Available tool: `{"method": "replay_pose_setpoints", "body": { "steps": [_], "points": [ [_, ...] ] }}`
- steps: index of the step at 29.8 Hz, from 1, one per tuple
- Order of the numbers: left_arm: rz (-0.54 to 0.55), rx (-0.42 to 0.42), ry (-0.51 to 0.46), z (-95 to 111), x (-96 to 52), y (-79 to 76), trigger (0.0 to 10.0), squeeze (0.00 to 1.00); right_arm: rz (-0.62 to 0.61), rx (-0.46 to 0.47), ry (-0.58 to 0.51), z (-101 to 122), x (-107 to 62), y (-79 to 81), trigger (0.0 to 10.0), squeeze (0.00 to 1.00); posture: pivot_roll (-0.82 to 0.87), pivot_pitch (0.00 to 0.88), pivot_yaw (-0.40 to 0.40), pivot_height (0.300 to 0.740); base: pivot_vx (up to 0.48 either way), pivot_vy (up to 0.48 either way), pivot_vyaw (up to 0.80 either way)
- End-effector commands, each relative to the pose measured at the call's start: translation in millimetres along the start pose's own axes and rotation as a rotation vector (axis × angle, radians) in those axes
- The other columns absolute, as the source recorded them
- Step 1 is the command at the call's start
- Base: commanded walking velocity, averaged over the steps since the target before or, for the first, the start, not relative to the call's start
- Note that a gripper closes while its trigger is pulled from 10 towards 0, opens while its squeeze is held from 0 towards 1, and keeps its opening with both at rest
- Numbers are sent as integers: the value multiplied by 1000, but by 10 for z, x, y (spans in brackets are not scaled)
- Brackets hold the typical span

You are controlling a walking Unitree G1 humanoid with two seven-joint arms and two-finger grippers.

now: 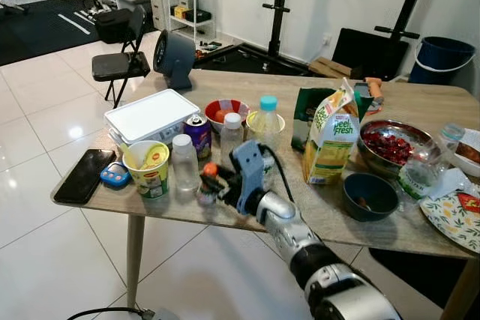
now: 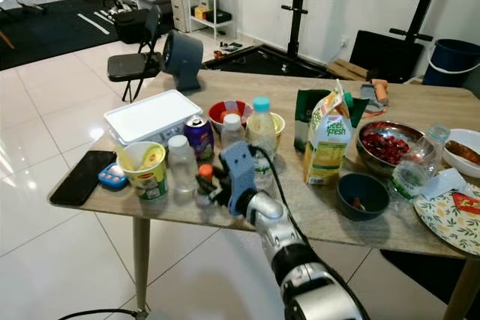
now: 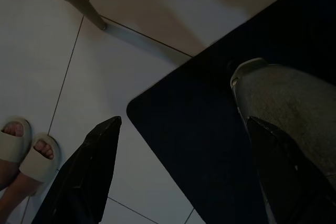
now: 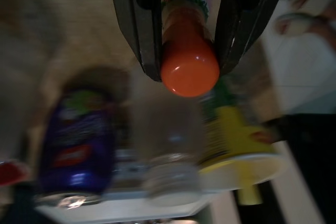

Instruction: Restocking fridge

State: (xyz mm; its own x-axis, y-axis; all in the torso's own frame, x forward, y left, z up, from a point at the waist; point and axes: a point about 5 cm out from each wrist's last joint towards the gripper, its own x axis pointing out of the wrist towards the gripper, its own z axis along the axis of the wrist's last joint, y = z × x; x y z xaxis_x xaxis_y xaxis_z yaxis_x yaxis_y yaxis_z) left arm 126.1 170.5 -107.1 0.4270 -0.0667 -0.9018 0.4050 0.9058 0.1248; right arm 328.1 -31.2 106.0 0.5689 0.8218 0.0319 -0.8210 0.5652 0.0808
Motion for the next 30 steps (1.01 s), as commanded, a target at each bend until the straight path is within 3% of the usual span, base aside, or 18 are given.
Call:
{"method": "replay_pose_setpoints", "body": {
  "steps": [1, 3, 5, 12, 16, 20, 25, 26, 30],
  "points": [
    [-43, 2, 79, -188, -25, -101, 10000, 0, 110, -10, -26, 26, -42, 64, 10000, 0, 12, 13, -19, 740, 0, 0, 0],
    [-42, 2, 76, -174, -22, -96, 10000, 0, 239, 20, -25, -20, -201, 106, 10000, 0, 10, 9, -17, 740, 0, 0, 0],
    [-42, 2, 76, -171, -22, -94, 10000, 0, 266, 27, -23, -30, -245, 111, 10000, 0, 8, 9, -16, 740, 0, 0, 0],
    [-38, 4, 74, -152, -18, -74, 10000, 0, 460, 101, 31, -108, -702, 111, 10000, 0, 4, 3, -14, 740, 0, 0, 0],
    [-38, 4, 73, -149, -17, -72, 10000, 0, 485, 109, 67, -148, -818, 107, 10000, 0, 4, 2, -14, 740, 0, 0, 0],
    [-39, 6, 71, -140, -16, -69, 10000, 0, 476, 162, 159, -260, -1205, 27, 10000, 0, -6, 0, -14, 740, 0, 0, 0],
    [-40, 7, 70, -136, -14, -70, 10000, 0, 470, 195, 212, -315, -1396, 11, 10000, 0, -8, 0, -12, 740, 0, 0, 0],
    [-40, 8, 70, -134, -14, -68, 10000, 0, 451, 202, 273, -399, -1524, -17, 10000, 0, -13, 0, -12, 740, 0, 0, 0],
    [-40, 9, 71, -133, -14, -67, 10000, 0, 394, 198, 378, -537, -1706, -67, 10000, 0, -13, 0, -12, 740, 0, 0, 0]
  ]
}}
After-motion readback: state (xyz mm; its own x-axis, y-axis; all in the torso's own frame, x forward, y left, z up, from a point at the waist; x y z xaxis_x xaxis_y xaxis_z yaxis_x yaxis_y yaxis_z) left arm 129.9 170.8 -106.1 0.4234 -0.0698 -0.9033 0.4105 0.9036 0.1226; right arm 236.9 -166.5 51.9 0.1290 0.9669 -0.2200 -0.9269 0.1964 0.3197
